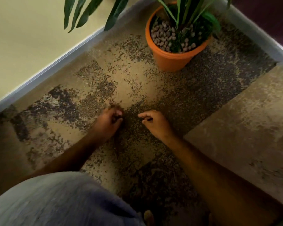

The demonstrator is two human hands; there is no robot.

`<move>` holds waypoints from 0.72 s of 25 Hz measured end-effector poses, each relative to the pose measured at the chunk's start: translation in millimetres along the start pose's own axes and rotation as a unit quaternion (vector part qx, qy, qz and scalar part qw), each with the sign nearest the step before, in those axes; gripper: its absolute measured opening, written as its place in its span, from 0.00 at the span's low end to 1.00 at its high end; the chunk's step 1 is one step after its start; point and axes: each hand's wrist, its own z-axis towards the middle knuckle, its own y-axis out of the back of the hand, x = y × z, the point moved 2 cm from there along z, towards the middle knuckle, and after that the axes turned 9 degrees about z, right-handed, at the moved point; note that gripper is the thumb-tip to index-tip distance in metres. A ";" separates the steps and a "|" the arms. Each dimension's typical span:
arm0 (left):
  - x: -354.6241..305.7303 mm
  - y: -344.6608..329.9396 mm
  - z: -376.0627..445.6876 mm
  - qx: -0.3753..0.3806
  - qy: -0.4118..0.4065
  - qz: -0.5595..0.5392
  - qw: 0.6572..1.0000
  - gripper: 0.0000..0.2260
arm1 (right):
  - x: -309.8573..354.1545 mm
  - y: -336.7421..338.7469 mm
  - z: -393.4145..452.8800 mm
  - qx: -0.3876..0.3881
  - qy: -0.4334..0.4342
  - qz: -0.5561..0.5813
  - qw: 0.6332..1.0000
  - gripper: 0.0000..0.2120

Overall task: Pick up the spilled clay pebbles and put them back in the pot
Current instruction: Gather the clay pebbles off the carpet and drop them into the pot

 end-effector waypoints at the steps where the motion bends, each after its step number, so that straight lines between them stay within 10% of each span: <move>1: 9.2 -11.6 -12.0 -0.009 -0.019 0.046 0.999 0.07 | -3.1 -4.9 -2.1 -0.002 0.016 -0.031 0.999 0.14; 8: 40.7 -51.9 -90.8 0.010 -0.105 0.230 0.968 0.30 | 1.1 -14.0 2.7 0.044 0.027 -0.173 0.983 0.17; 18: 29.6 -62.2 -102.8 0.005 -0.124 0.171 0.977 0.08 | -1.3 -4.4 0.4 0.042 0.084 -0.206 0.974 0.10</move>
